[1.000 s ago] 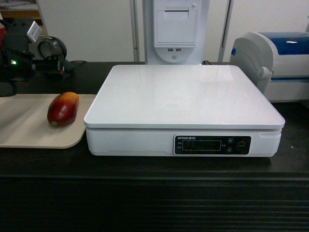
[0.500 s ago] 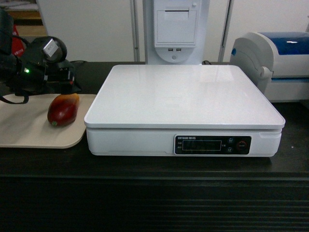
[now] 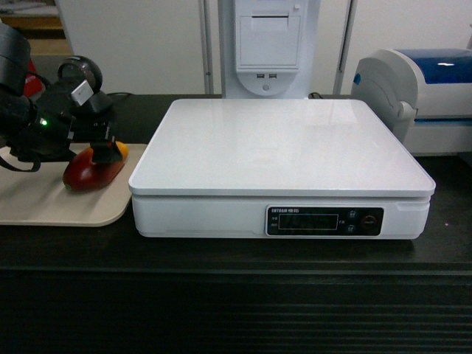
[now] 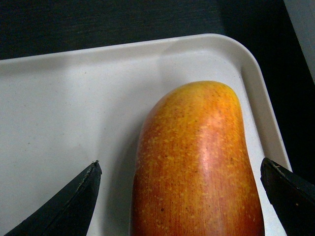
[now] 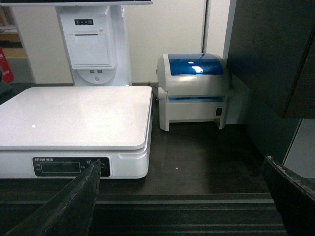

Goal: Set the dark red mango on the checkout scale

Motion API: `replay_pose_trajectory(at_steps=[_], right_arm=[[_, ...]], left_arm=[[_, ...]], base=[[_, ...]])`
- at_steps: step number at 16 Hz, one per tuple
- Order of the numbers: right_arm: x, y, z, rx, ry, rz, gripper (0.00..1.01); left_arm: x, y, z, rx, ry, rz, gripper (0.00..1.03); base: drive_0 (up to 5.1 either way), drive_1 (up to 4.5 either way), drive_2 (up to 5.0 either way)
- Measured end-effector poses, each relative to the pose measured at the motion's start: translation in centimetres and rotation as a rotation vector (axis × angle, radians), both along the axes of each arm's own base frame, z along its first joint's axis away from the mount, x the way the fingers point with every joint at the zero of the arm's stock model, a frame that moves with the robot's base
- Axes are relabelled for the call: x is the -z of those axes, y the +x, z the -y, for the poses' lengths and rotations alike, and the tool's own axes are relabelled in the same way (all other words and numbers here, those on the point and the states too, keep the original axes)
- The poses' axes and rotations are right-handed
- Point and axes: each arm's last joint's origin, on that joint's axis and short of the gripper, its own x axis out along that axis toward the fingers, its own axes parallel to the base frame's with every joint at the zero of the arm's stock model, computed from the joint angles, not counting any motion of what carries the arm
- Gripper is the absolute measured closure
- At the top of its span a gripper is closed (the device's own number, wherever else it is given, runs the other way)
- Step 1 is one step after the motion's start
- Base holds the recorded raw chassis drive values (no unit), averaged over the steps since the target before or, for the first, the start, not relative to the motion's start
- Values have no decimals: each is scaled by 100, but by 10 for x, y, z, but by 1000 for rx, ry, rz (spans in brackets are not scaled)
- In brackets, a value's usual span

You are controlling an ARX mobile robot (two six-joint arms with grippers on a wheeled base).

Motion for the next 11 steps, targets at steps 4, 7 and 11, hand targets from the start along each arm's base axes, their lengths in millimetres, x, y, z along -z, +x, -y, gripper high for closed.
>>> replay_pose_trajectory(at_steps=[4,7,11], right_arm=[[0,0,0,0,0,0,3],[0,0,0,0,0,0,3],[0,0,0,0,0,0,3]], left_arm=[[3,1,3,7,26,-3,19],[4,1,3,7,27,2,40],[-2,-8,4,6,27,5,42]], base=[[0,0,0],[0,0,0],[0,0,0]])
